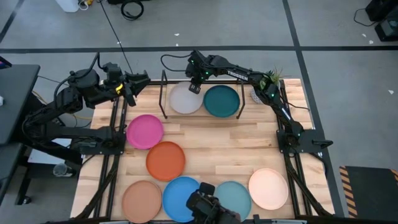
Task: Place and stack plates onto a shelf
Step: Stack the light blue plate on top of the gray plate on the shelf
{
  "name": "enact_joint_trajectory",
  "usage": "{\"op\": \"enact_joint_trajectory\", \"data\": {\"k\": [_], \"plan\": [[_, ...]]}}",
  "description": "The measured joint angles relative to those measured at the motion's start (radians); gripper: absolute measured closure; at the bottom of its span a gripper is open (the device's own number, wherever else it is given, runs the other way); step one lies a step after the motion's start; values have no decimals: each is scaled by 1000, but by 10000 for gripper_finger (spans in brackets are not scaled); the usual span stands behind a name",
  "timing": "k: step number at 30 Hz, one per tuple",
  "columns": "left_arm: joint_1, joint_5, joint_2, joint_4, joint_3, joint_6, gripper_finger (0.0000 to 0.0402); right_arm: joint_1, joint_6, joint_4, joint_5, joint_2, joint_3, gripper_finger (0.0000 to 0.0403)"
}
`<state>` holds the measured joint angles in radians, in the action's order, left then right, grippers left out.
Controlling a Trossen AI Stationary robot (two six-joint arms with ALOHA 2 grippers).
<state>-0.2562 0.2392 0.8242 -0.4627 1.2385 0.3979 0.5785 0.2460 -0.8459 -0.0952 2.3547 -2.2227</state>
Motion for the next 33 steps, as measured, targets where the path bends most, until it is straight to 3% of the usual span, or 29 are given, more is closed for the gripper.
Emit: {"op": "enact_joint_trajectory", "data": {"k": [6, 13, 15, 30, 33], "plan": [[0, -1, 0, 0, 0, 0, 249, 5, -22, -31, -5, -35, -28, 291], [0, -1, 0, -17, 0, 0, 249, -47, -51, -122, -212, -152, -72, 289], [0, -1, 0, -23, 0, 0, 249, -77, -59, -160, -221, -178, -72, 291], [18, -1, 0, -74, 0, 9, 249, -468, -43, -623, -319, -196, 9, 305], [25, 0, 0, -105, 0, 9, 249, -525, -64, -625, -319, -210, 52, 305]]}}
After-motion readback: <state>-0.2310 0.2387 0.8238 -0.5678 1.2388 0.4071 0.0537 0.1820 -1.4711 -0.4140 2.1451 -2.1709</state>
